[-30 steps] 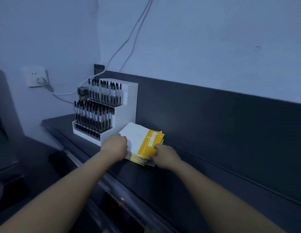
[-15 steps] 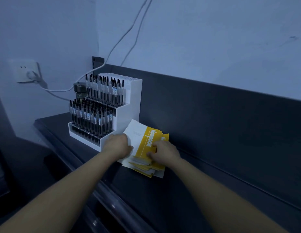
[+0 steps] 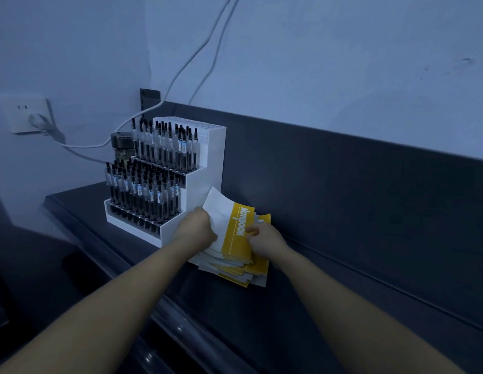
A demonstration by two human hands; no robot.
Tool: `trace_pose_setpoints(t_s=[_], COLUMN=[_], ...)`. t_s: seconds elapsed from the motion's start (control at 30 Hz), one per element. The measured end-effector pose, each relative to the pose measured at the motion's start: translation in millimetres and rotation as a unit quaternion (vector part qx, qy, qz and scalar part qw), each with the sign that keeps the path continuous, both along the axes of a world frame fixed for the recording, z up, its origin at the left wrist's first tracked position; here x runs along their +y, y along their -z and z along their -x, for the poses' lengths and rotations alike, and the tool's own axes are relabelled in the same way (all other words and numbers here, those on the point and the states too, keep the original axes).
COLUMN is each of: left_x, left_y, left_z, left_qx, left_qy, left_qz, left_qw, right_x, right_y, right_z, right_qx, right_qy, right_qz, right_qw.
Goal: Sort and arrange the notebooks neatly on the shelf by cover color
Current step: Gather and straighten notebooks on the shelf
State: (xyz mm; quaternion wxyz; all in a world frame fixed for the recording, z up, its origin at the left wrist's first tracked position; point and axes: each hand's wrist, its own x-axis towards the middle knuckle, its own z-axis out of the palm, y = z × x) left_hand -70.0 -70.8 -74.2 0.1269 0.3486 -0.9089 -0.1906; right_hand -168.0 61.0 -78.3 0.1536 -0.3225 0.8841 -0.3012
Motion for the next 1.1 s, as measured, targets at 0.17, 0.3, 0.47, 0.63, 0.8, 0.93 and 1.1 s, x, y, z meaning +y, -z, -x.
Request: trace_pose_setpoints(t_s=[0.17, 0.3, 0.47, 0.63, 0.8, 0.93, 1.1], left_x=[-1.4, 5.2, 20.9, 36.2, 61.0, 86.6, 134.3], left_y=[-5.9, -11.4, -15.1, -14.2, -12.2, -8.5, -9.7], left_z=[3.3, 3.1, 4.7, 7.4, 4.2, -0.7, -10.5], left_qx=[0.076, 0.143, 0.183, 0.207, 0.215, 0.229, 0.232], left_qy=[-0.014, -0.033, -0.039, -0.017, 0.015, 0.042, 0.079], left_qz=[-0.171, -0.311, -0.373, -0.379, -0.366, -0.331, -0.31], left_qw=[0.982, 0.939, 0.909, 0.902, 0.905, 0.915, 0.919], right_x=[7.6, 13.9, 29.7, 52.7, 81.0, 108.8, 154.6], right_y=[-0.8, 2.6, -2.0, -8.3, -9.3, -10.6, -6.4], right_z=[1.5, 3.0, 0.5, -12.7, -29.6, -46.7, -60.0], right_qx=[-0.017, -0.059, -0.176, -0.199, -0.17, -0.132, -0.107], right_qy=[0.026, 0.081, 0.149, 0.175, 0.202, 0.231, 0.254], right_qz=[0.03, 0.072, 0.152, 0.172, 0.218, 0.251, 0.282], right_qw=[0.999, 0.992, 0.961, 0.949, 0.94, 0.931, 0.919])
